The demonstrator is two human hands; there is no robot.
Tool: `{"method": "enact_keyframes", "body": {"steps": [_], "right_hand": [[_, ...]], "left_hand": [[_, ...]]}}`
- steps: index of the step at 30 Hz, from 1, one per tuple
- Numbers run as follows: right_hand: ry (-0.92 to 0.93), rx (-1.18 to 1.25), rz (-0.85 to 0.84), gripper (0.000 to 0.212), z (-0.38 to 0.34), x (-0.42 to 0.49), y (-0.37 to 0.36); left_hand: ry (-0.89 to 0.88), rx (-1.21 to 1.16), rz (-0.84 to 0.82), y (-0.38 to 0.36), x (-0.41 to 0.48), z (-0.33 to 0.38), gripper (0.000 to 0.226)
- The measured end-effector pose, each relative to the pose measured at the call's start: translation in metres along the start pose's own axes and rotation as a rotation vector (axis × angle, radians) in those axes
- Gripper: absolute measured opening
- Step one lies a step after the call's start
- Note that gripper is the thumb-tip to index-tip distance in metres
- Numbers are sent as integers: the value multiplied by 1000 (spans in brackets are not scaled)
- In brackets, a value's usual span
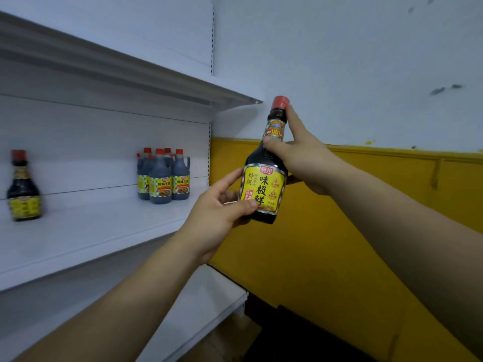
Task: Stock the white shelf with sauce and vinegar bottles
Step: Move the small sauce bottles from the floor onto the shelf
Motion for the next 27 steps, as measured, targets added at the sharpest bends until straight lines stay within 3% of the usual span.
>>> {"method": "enact_keyframes", "body": {"steps": [7,16,27], "right_hand": [[50,103,-193,84,-12,2,-67],[119,109,-508,102,-41,-9,-158],[220,263,-625,108,-47,-18,-278]], "left_hand": [[3,130,193,54,-23,12,57],[4,293,479,129,-63,31,60],[40,456,685,219,-75,13,52]]}}
Point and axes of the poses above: each hand's wrist, its own x-axis towards the middle knuckle, its own y-axis out of the back of the hand, z = x × y, the point moved 6 cm from there along x, towards the middle knuckle, and after that the axes turned 9 degrees about z, right-handed, at the moved point
